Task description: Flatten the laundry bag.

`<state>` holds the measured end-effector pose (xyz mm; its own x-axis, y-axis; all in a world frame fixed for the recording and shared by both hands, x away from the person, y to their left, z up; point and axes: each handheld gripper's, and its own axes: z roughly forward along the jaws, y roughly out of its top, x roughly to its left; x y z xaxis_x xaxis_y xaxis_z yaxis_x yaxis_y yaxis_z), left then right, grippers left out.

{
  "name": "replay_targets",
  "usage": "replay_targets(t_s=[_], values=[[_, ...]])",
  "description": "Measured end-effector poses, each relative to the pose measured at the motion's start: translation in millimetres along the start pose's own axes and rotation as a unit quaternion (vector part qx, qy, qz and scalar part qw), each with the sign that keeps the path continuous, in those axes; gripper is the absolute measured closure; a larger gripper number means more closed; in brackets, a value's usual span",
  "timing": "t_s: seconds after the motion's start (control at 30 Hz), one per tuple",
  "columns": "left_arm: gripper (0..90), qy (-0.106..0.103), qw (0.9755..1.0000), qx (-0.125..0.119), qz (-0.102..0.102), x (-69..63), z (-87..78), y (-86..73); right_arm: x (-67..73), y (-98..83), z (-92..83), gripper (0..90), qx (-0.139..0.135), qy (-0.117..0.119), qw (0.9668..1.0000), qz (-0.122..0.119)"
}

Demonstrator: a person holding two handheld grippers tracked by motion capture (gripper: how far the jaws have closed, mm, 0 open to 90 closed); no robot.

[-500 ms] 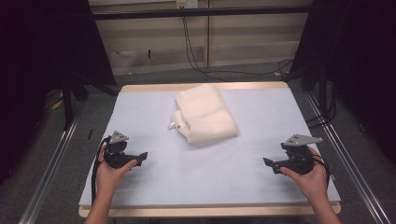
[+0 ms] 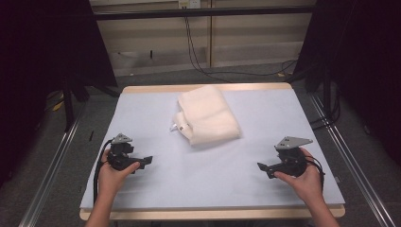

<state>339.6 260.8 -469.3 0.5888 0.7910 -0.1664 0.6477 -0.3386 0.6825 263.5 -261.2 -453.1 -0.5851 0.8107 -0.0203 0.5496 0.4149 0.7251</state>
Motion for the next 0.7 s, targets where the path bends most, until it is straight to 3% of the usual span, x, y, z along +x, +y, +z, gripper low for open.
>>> replay_targets(t_s=[0.07, 0.23, 0.43, 0.57, 0.7], values=[[5.8, 0.006, 0.9999, 0.008, 0.002, -0.3, -0.3, 0.2, 3.3, 2.9, 2.4, 5.4, 0.001, 0.001, 1.0000, -0.005], [5.7, 0.008, 1.0000, -0.006, 0.001, -3.5, -2.6, 2.1, 10.9, 12.6, 7.7, 5.9, -0.002, 0.008, 0.9999, -0.009], [6.7, -0.007, 1.0000, 0.002, 0.001, -5.3, -2.1, 2.9, 18.6, 28.0, 17.3, 5.9, -0.009, 0.015, 0.9997, -0.014], [7.2, -0.024, 0.9997, -0.010, -0.001, -7.7, -2.7, 5.4, 24.8, 37.0, 26.5, 6.6, -0.004, 0.022, 0.9996, -0.018], [7.3, -0.022, 0.9997, -0.007, 0.003, -7.7, -2.8, 6.0, 30.0, 43.8, 34.5, 6.8, -0.002, 0.031, 0.9994, -0.015]])
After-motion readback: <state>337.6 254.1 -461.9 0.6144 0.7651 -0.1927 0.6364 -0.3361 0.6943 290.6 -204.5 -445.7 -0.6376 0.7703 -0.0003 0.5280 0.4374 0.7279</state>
